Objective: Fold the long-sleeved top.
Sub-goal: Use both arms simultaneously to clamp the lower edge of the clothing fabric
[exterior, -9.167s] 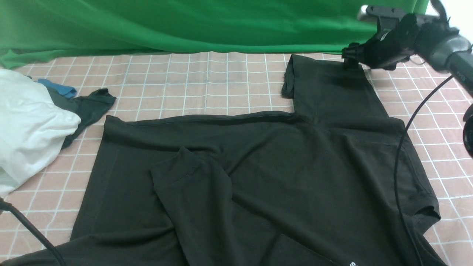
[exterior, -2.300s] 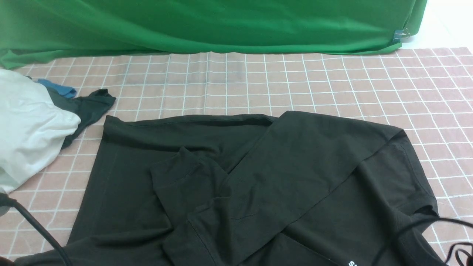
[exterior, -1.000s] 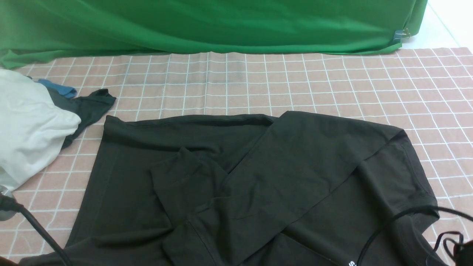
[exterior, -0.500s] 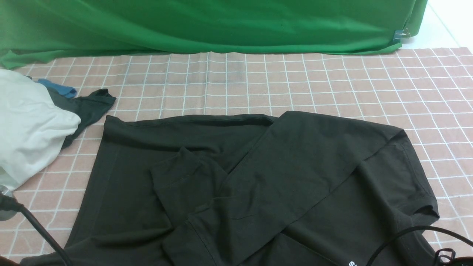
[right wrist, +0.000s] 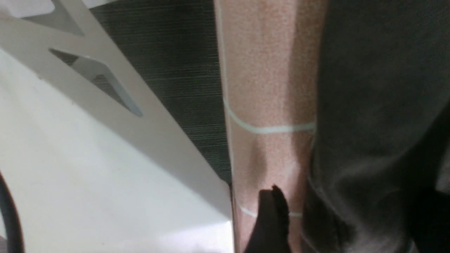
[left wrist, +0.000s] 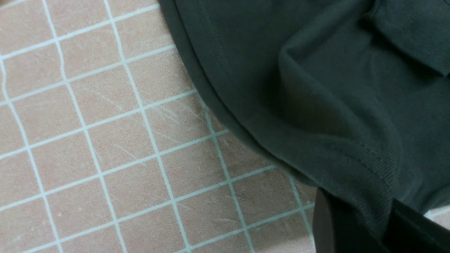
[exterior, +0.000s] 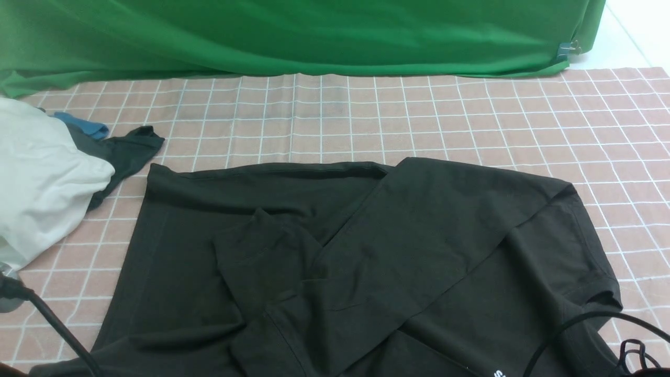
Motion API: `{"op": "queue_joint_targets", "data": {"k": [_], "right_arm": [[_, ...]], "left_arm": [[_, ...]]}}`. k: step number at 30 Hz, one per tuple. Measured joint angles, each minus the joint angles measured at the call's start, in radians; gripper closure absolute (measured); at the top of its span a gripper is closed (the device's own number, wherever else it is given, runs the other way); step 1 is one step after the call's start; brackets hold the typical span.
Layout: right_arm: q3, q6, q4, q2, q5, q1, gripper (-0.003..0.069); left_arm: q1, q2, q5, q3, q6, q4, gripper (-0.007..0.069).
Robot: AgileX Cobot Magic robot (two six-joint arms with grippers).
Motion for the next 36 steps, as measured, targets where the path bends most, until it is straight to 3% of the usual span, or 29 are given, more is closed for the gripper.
{"op": "queue_joint_targets", "data": {"k": [13, 17, 25, 36], "right_arm": [[0.025, -0.017, -0.009, 0.000, -0.072, 0.000, 0.0459], [0.019, -0.014, -0.015, 0.000, -0.048, 0.000, 0.0592], [-0.092, 0.079, 0.045, -0.039, 0.151, 0.000, 0.0604], [-0.075, 0.104, 0.212, -0.216, 0.184, 0.000, 0.0604]], "left_arm": [[0.000, -0.014, 0.002, 0.000, 0.000, -0.011, 0.0587], [0.000, -0.038, 0.010, 0.000, 0.000, -0.009, 0.0587], [0.000, -0.086, 0.019, -0.015, -0.012, 0.005, 0.0587], [0.000, -0.118, 0.020, -0.075, -0.059, 0.083, 0.0587]]}}
